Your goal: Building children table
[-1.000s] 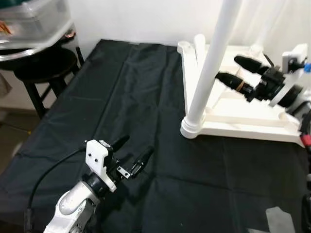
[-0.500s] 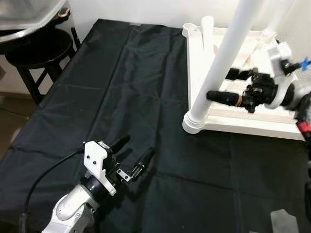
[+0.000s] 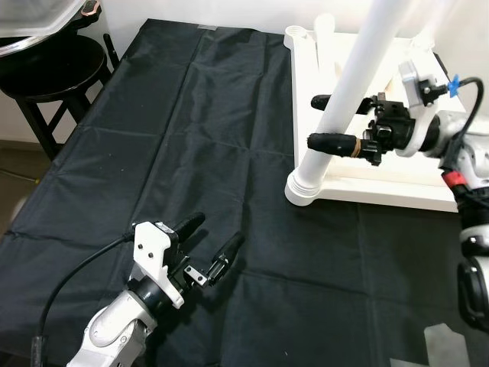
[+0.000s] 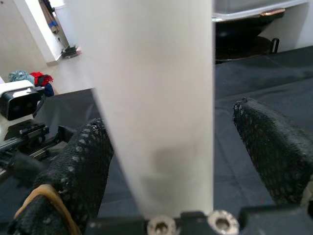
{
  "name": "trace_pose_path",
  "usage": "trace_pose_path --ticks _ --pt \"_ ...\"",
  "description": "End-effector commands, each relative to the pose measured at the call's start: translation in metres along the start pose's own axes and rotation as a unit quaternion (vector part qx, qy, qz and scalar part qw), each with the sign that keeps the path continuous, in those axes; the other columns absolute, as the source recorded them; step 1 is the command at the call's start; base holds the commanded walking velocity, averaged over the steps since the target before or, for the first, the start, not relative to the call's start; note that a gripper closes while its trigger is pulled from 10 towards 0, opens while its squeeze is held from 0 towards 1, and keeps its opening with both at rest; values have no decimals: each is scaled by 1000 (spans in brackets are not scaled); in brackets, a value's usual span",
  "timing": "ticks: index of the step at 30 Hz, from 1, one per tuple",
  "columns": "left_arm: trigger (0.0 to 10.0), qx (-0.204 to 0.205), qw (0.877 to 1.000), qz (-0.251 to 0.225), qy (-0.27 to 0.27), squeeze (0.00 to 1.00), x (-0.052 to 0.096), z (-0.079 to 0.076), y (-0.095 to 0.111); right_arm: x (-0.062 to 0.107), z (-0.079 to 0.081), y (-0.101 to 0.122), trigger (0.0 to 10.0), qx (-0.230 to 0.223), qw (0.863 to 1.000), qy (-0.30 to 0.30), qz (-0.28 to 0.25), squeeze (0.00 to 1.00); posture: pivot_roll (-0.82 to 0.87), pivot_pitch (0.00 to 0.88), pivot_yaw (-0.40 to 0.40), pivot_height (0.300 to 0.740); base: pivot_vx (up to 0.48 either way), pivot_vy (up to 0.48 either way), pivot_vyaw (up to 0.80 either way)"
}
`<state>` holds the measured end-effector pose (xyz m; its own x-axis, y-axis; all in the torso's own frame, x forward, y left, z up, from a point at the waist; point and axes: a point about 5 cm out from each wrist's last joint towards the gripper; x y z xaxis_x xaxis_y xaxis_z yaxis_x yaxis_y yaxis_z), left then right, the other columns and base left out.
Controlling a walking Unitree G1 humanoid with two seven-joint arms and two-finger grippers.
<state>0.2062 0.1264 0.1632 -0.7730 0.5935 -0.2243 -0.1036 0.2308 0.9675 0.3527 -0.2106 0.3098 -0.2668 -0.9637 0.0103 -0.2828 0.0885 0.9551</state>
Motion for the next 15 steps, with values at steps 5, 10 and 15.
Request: trace_pose_path --ticks 5,10,15 --pt "10000 2 1000 4 -4 0 0 -5 0 -8 -2 -3 0 12 1000 13 18 0 27 270 -81 740 0 0 0" --pt "10000 4 1000 3 -3 0 0 -5 0 -4 -2 -2 0 15 999 12 26 0 21 272 -82 740 0 0 0" --pt "10000 5 1000 3 -4 0 0 -5 0 2 -2 0 0 21 999 10 28 0 19 266 -82 740 0 0 0"
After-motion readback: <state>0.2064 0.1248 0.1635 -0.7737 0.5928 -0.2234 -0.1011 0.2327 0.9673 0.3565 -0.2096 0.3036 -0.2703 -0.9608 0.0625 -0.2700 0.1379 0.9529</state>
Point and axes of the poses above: a point about 5 cm out from each wrist's last joint towards the gripper, its own x axis pointing back from the gripper into the wrist, its own y axis along the axis of the wrist's last joint, z = x × y, and after that the axes turned 2 degrees about x, right-handed
